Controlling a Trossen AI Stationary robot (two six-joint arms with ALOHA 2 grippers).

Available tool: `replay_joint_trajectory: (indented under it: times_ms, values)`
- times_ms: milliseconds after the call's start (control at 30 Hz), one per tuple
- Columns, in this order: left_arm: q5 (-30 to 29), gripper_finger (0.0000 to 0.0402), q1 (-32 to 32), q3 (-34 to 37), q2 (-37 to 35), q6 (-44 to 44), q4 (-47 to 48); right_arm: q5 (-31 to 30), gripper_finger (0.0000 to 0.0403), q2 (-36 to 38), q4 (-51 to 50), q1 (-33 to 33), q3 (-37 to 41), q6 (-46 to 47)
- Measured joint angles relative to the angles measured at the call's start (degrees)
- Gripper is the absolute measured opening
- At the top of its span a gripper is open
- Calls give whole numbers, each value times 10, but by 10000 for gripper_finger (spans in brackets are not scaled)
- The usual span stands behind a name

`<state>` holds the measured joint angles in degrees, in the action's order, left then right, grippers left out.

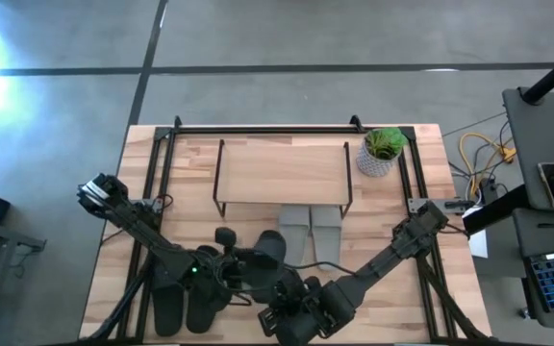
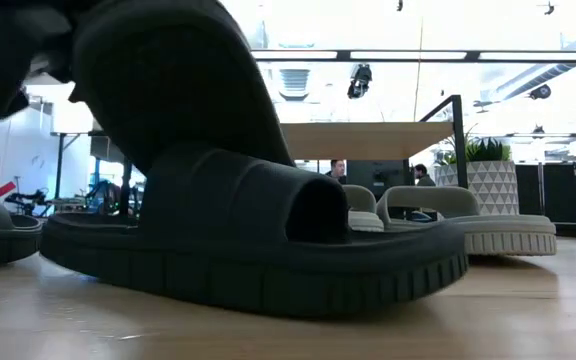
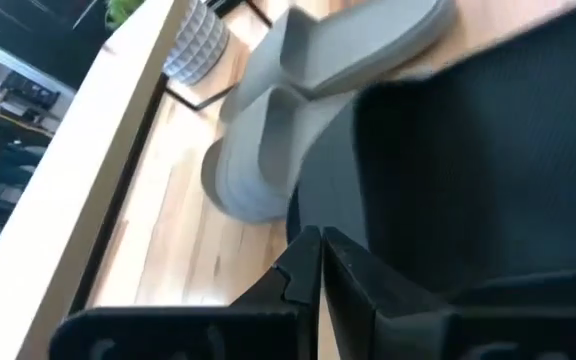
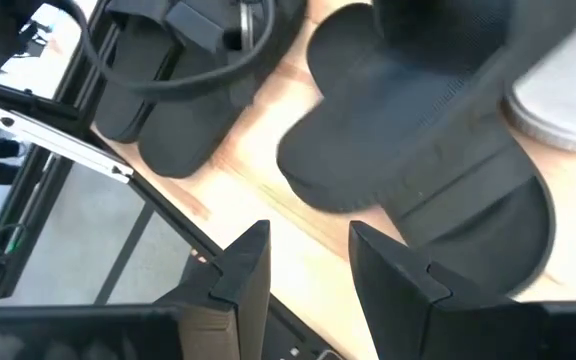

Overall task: Pick and place slides into the shelf
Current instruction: Put the black slide under the shelf

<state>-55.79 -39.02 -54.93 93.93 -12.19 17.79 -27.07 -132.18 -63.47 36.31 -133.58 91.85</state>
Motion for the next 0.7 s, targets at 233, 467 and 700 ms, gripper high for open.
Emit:
replay_joint_trajectory:
  times_ms: [233,467,700]
  values:
    - [13,0,4,5,-3,-55,26,5,128,0,-17,10,0,33]
    - [62,0,1,11,-43,-73,32,47,128,-3,-12,8,0,49]
    - [65,0,1,47,-91,-103,57,49,119,-17,-11,-15,17,86]
